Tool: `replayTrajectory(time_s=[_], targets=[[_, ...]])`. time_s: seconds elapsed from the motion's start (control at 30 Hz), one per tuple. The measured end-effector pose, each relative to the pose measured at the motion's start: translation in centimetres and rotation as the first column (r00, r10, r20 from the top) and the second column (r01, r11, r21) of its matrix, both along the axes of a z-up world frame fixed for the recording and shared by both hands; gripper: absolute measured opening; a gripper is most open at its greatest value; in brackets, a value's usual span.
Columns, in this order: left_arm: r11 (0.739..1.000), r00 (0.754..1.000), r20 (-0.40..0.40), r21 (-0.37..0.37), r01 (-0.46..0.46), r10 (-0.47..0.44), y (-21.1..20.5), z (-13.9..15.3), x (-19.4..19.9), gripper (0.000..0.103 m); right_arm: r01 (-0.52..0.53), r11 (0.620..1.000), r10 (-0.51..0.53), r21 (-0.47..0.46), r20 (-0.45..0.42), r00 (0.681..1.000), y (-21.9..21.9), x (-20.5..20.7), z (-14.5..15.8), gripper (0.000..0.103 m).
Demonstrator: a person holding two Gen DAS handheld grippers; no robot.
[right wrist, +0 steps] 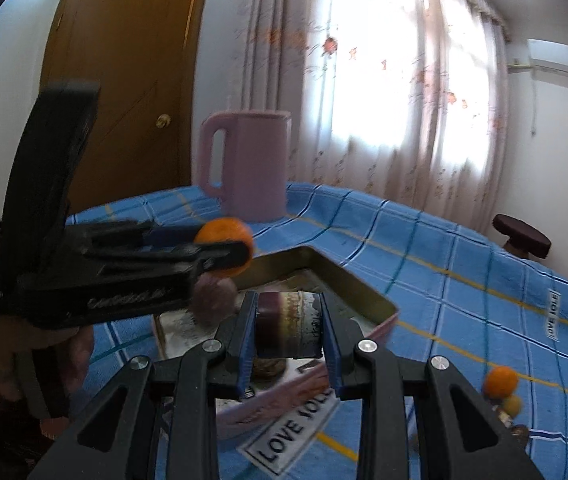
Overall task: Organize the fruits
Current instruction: 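Carry the orange with the left tool over the tin while the right tool carries the jar, then open the left tool to drop the orange in the tin while the right tool releases the jar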
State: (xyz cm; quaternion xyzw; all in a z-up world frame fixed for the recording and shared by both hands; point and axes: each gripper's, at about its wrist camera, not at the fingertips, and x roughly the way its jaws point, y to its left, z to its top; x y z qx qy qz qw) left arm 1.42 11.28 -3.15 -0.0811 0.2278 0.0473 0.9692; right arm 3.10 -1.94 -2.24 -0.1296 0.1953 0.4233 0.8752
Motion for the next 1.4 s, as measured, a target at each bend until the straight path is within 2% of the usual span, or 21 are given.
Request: replayTrajectory(time_s=[0.3, 0.53, 0.67, 0.7, 0.73, 0.77, 0.9, 1.03, 1.27, 1.4], targets=[[1.0, 0.998, -0.057, 0.0, 0.001, -0.001, 0.1, -1.2, 1.1, 0.049, -0.039, 0.995, 0.033, -0.091, -0.068, 0.997, 1.8, 0.1, -1.9, 0.031], [1.0, 0.997, -0.076, 0.014, 0.012, -0.011, -0.2, -1.4, 1.4, 0.049, -0.071, 0.991, 0.057, -0.114, -0.116, 0.992, 2.1, 0.5, -2.3, 0.031], [1.0, 0.997, -0.083, 0.017, 0.008, -0.007, -0.1, -1.5, 1.5, 0.049, -0.065, 0.99, 0.051, -0.123, -0.112, 0.992, 2.2, 0.4, -2.3, 0.033], [1.0, 0.996, -0.084, 0.016, 0.009, -0.007, -0.1, -1.5, 1.5, 0.05, -0.064, 0.991, 0.05, -0.118, -0.115, 0.992, 2.2, 0.4, -2.3, 0.042], [1.0, 0.996, -0.085, 0.017, 0.008, -0.006, -0.1, -1.5, 1.5, 0.05, -0.059, 0.992, 0.046, -0.114, -0.114, 0.992, 2.1, 0.4, -2.2, 0.057], [1.0, 0.996, -0.084, 0.02, 0.005, -0.003, -0.1, -1.5, 1.5, 0.05, -0.054, 0.993, 0.042, -0.106, -0.112, 0.993, 2.0, 0.4, -2.1, 0.061], [1.0, 0.998, -0.068, 0.026, 0.004, -0.003, -0.1, -1.1, 1.2, 0.051, -0.043, 0.995, 0.033, -0.09, -0.112, 0.993, 1.6, 0.5, -2.0, 0.062], [0.999, 0.999, -0.045, 0.04, -0.02, 0.022, -0.2, -0.7, 0.8, 0.071, -0.03, 0.996, 0.021, -0.082, -0.106, 0.994, 1.0, 0.4, -1.8, 0.062], [0.999, 0.999, -0.028, 0.027, -0.02, 0.021, -0.4, -0.3, 0.5, 0.074, 0.015, 0.997, -0.021, -0.075, -0.077, 0.997, -1.1, -0.1, -1.5, 0.062], [0.999, 1.0, 0.001, 0.034, -0.007, 0.007, -1.6, 0.4, 0.1, 0.087, 0.079, 0.994, -0.082, -0.07, -0.044, 0.996, -4.2, -0.2, -1.0, 0.062]])
